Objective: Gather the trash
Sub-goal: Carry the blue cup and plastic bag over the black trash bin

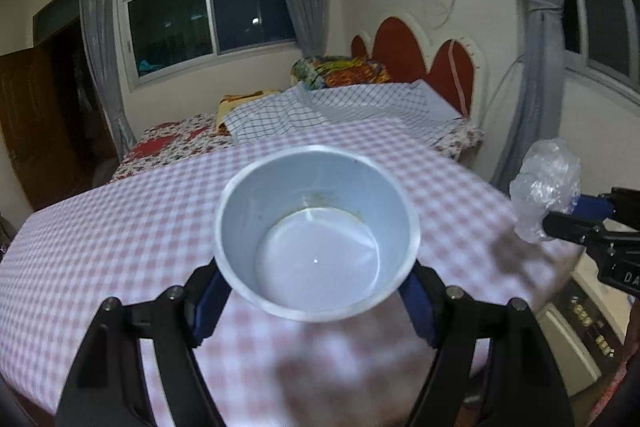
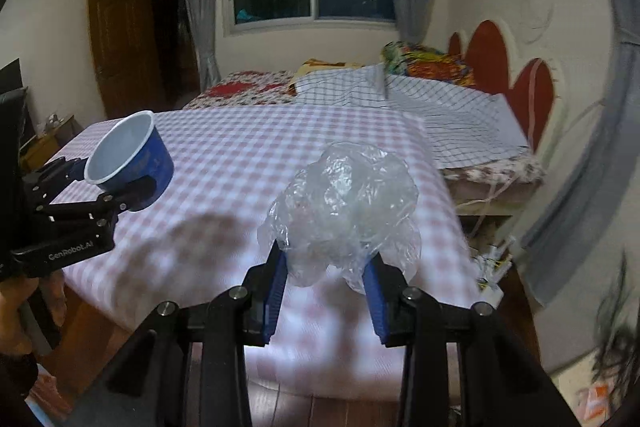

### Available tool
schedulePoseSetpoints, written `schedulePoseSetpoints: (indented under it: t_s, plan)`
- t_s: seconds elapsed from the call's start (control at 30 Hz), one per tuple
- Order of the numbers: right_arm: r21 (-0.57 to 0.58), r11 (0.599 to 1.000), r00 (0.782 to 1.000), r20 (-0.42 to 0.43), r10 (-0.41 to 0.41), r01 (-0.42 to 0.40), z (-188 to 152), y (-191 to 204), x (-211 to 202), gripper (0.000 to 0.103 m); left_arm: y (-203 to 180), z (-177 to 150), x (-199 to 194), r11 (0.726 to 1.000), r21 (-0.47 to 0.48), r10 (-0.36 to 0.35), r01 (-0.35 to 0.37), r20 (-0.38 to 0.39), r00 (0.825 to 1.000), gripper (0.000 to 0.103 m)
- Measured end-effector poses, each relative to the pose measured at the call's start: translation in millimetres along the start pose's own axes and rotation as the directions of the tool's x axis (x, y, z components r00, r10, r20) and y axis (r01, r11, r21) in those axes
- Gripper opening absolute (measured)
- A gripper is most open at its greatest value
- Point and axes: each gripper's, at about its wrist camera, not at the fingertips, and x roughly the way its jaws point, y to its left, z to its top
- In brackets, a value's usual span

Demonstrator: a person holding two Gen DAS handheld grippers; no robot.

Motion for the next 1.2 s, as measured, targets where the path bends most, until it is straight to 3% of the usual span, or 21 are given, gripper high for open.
schedulePoseSetpoints:
  t_s: [0.23,0.5,0.7,1.2]
  plan:
    - [0.058,0.996,0.998,0.021,-0.065,0.063,-58,-38,-75,0.039,-52,-20,-43,0.996,0.022,-0.084,0.083,0.038,0.996,0.077]
    - [0.116,0.982,0.988,0.011,-0.152,0.149,-115,-89,-127,0.039,-120,-38,-52,0.977,0.056,-0.207,0.205,0.041,0.977,0.077]
    - [0.178,0.961,0.977,-0.002,-0.215,0.212,-148,-131,-144,0.039,-164,-55,-50,0.955,0.090,-0.284,0.281,0.026,0.958,0.077]
    - [0.276,0.912,0.951,-0.139,-0.275,0.304,-250,-208,-131,0.039,-269,-116,-6,0.884,0.185,-0.410,0.429,-0.134,0.902,0.077]
